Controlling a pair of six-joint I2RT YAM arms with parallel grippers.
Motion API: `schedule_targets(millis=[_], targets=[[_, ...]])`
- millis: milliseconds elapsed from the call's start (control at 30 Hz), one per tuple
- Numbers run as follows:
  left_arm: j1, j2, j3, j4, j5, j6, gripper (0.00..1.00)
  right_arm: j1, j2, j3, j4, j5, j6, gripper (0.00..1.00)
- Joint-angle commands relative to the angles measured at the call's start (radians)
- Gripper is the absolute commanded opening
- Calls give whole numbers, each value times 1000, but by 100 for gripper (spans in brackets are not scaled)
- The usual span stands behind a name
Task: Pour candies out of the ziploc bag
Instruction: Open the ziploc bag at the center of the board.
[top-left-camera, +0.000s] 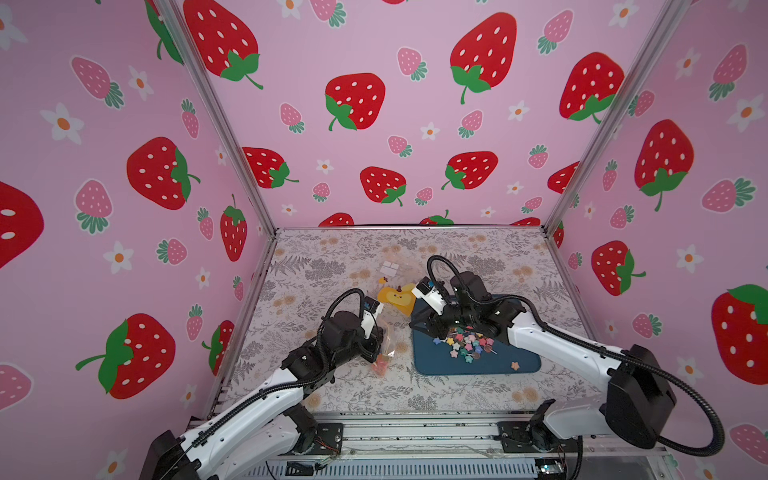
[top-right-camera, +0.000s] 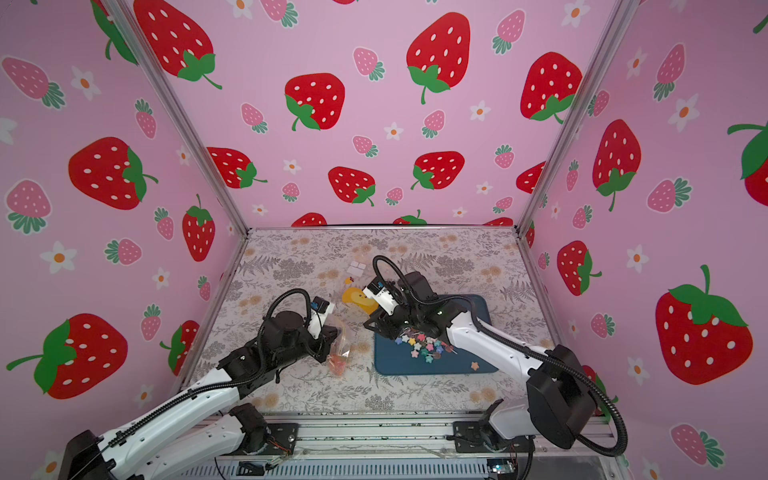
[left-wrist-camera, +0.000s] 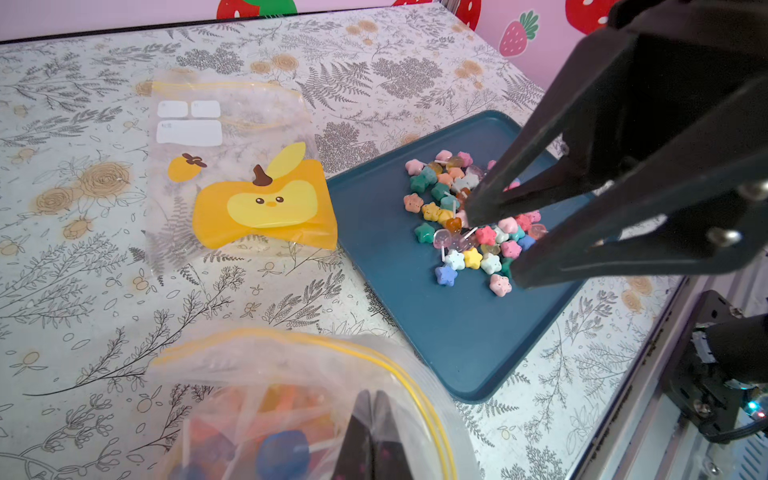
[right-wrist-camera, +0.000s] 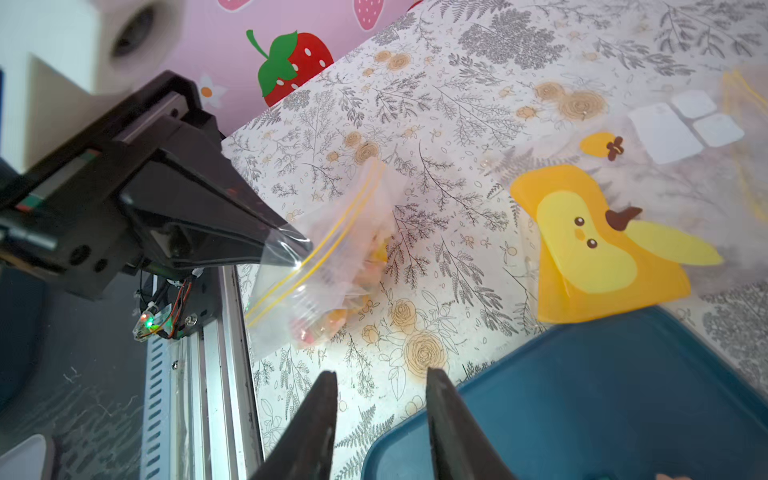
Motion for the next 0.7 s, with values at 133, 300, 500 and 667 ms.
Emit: schedule_targets(millis=[133,300,500,667], targets=[[1,-17,27,87,10,-1,0,43,137,-76,233,11,45,35],[1,-61,-23,59,-10,-27,0,61,235,-74,348,28,77,35],[0,-150,-114,26,-60,-128,0,110,305,-12,348,1,61,38],[0,-238,-168,-6,-119,-182,0,127,319,18,352,-52,71,41]])
